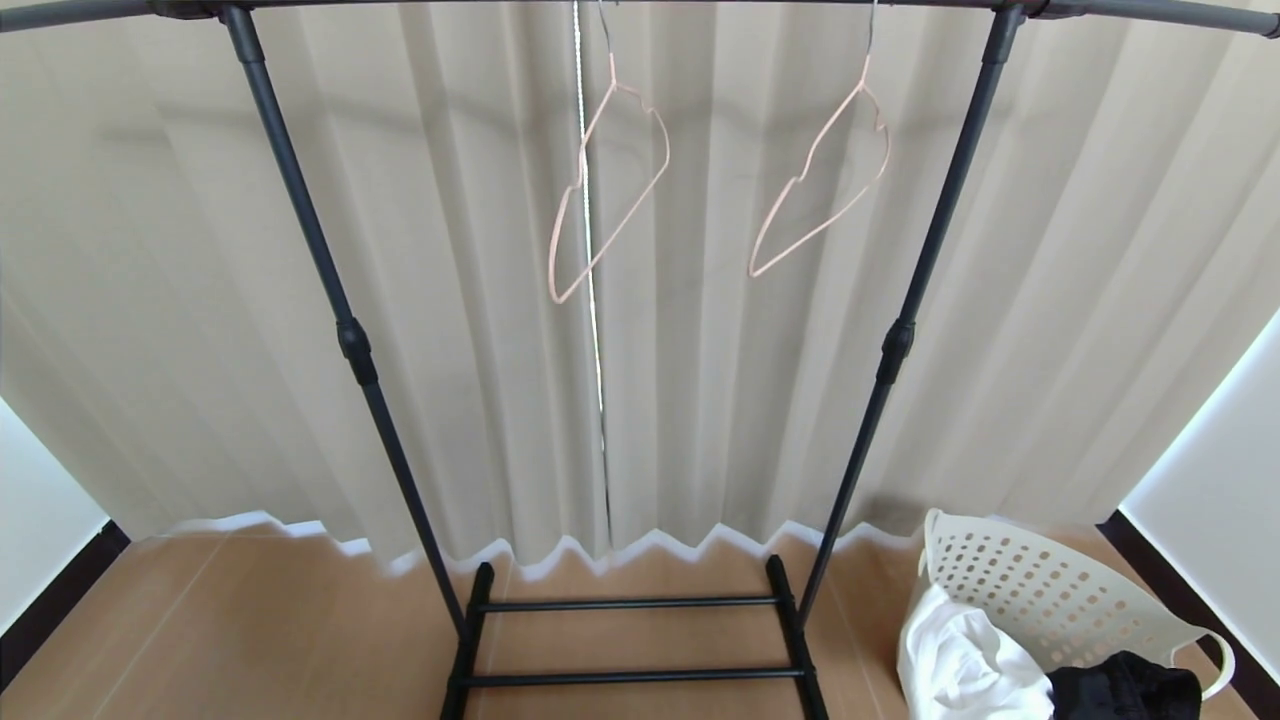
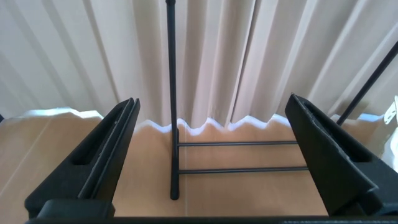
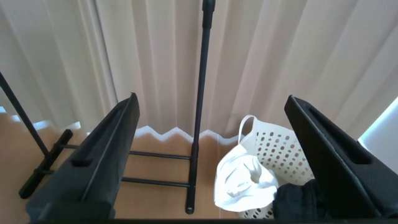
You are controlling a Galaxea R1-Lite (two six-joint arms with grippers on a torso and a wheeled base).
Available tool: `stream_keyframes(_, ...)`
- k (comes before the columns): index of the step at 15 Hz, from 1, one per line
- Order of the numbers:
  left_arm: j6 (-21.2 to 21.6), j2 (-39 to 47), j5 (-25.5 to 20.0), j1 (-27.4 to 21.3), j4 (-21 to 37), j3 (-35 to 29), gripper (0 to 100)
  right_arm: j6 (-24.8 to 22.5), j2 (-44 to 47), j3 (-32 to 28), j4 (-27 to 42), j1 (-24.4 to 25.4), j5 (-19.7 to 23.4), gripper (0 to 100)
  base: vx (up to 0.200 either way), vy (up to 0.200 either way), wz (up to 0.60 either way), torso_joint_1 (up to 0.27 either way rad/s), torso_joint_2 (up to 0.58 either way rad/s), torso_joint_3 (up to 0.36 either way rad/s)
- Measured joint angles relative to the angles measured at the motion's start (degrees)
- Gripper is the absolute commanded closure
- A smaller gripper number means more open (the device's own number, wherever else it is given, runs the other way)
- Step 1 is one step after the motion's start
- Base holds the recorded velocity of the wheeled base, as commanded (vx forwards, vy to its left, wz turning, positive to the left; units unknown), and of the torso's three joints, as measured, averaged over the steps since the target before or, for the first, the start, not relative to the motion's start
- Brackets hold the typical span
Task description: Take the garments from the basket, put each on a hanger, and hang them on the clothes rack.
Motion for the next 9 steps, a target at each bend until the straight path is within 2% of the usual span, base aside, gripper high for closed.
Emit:
stream_keyframes(5, 0.00, 0.00, -0.05, 0.00, 0.04, 0.02, 0, -0.09, 0.00, 0.00, 0.06, 0.00, 0.01, 0, 0.000, 0.000, 0.00, -0.086, 0.44, 0.350)
stream_keyframes(9, -0.05, 0.00, -0.10, -0.02, -0.02, 0.02, 0, -0.15, 0.00, 0.00, -0.02, 0.00, 0.00, 0, 0.000, 0.000, 0.00, -0.014, 0.09, 0.075)
